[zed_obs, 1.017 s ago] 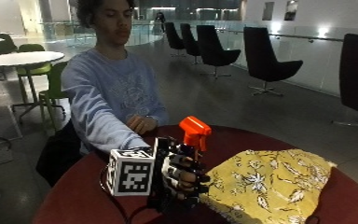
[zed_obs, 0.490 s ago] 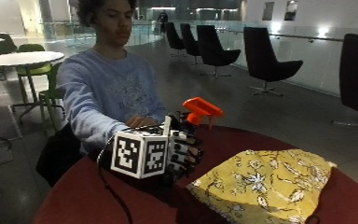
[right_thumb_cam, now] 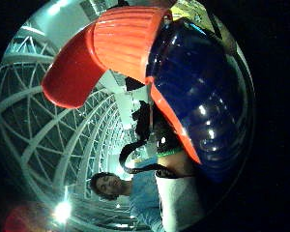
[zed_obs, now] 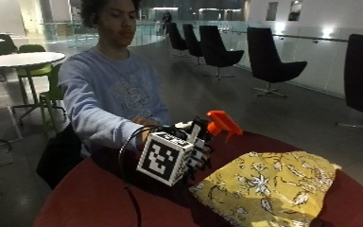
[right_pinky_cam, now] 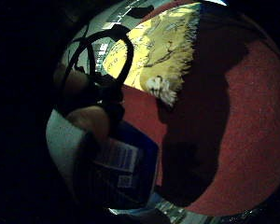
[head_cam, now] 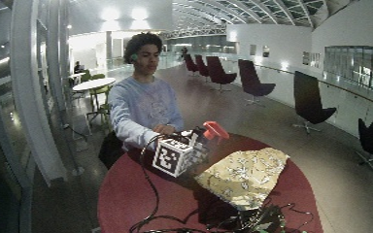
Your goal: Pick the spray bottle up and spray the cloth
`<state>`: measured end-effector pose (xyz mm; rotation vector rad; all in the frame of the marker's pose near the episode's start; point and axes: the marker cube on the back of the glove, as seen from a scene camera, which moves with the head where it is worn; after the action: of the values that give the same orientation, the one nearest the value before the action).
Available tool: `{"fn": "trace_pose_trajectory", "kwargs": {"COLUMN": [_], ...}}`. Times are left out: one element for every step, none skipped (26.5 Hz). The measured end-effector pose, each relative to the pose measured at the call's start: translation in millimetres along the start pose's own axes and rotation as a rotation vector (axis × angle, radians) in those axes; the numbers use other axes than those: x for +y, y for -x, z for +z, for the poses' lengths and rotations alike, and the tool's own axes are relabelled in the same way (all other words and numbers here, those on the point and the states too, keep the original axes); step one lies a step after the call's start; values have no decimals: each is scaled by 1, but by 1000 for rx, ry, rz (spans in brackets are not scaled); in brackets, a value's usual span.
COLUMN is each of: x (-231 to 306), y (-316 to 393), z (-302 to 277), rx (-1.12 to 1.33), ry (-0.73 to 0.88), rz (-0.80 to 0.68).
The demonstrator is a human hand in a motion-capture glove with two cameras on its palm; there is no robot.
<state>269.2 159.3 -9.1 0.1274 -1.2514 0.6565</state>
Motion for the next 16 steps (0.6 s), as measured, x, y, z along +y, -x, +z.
{"fn": "trace_pose_trajectory", "kwargs": {"x": [-2,-4,-6,-8,-11,-13,-15,-17,-18,-19,-20,-21,-21,-22,-22,-21], "y": [0,0,0,0,0,1,1,1,1,1,1,1,1,1,0,0], "z": [0,1,1,2,3,4,5,6,7,8,9,9,10,10,11,11], "rx": [-2,-6,-11,-17,-23,-29,-35,-40,-44,-47,-50,-52,-53,-53,-52,-50], "ry": [9,19,28,36,41,46,50,54,58,62,67,71,75,79,82,84], "rz": [13,26,39,51,62,71,80,88,96,105,115,125,134,142,151,160]}}
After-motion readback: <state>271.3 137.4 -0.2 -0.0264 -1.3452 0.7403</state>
